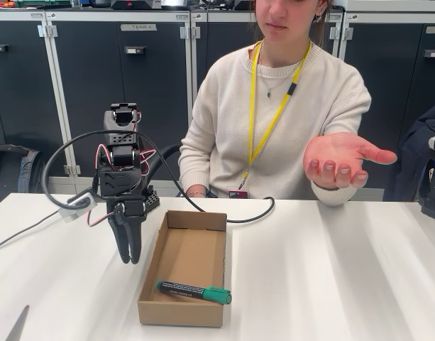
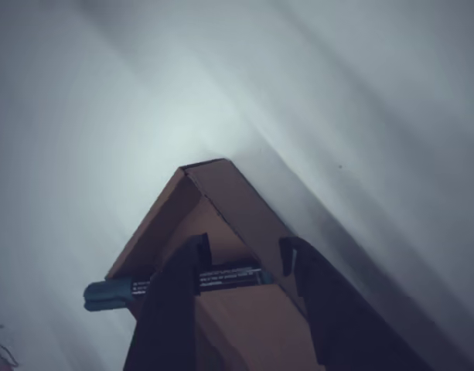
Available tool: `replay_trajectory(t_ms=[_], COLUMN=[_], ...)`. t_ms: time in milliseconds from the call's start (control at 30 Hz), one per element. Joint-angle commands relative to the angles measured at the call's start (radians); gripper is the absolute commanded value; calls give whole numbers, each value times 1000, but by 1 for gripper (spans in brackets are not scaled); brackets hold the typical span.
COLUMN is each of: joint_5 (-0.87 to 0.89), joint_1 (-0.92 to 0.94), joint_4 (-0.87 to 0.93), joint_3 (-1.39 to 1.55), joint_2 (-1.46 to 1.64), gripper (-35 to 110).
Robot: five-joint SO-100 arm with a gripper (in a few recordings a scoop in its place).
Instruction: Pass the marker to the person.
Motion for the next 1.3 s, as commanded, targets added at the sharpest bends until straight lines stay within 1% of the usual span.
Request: replay_trajectory(t_ms=[0, 133, 200, 300, 400, 467, 567, 600, 900, 1100, 1267], joint_5=[239, 422, 495, 560, 578, 571, 532, 512, 380, 314, 279], joint_1=[21, 54, 80, 114, 149, 164, 198, 209, 241, 225, 97], joint_4=[29, -58, -51, -35, 11, 103, 357, 417, 747, 805, 824], joint_3=[-46, -37, -106, -190, -275, -387, -649, -715, -1040, -1034, -1049], joint_2=[69, 38, -6, -78, -169, -247, -399, -439, -528, -515, -571], gripper=[19, 20, 21, 23, 23, 23, 23, 23, 22, 22, 22])
